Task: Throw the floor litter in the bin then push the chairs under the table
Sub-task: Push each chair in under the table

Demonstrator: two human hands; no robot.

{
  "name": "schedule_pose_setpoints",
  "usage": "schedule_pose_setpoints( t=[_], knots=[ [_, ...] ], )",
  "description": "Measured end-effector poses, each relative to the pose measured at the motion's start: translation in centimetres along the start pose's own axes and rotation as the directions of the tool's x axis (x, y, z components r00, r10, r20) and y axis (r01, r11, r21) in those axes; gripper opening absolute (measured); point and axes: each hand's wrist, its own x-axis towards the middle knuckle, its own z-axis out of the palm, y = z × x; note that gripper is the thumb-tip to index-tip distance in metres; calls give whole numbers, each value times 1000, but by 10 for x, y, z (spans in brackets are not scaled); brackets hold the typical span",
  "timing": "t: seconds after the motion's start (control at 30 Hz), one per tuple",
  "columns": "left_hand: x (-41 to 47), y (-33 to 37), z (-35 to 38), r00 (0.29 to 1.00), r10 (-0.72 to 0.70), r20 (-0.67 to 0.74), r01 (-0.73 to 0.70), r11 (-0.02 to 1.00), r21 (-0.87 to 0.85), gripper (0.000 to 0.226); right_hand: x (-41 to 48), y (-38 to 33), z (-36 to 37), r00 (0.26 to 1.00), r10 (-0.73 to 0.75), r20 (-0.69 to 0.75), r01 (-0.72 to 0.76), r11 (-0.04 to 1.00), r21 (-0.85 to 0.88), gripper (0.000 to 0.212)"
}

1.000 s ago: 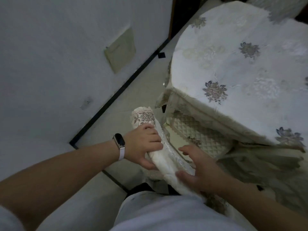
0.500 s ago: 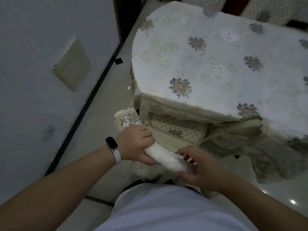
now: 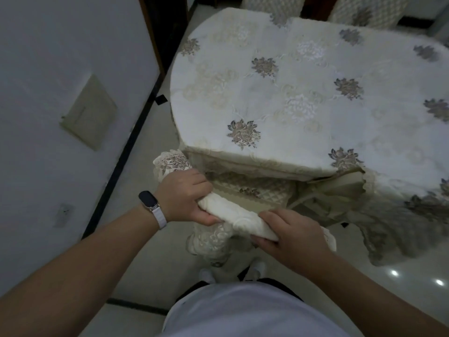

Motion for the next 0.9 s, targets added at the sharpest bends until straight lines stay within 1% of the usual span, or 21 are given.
schedule_pose_setpoints(
  t=[0.2,0.33,0.43,0.57,0.67,0.77,0.9],
  knots=[
    [17,5,0,995,-102,-11,102,995,16,65,14,30,-1,991,-37,-130,41,999,28,38],
    [39,6,9,984,-173,-46,174,985,9,57,30,60,-2,972,-63,-226,60,998,-23,38],
    [58,8,20,979,-195,-62,196,981,3,55,34,85,-3,961,-31,-274,16,998,-57,42],
    [78,1,36,980,-174,-98,175,985,7,56,35,106,0,951,57,-304,-79,995,-61,49],
    [90,-5,40,981,-152,-120,151,988,-17,60,41,108,-1,947,131,-294,-144,989,-25,54],
    [88,-17,40,986,-106,-131,108,994,2,58,48,104,3,941,135,-309,-153,988,-36,48],
    [68,-31,34,993,-99,-58,97,995,-33,59,49,94,20,946,106,-305,-130,990,-57,48]
  ],
)
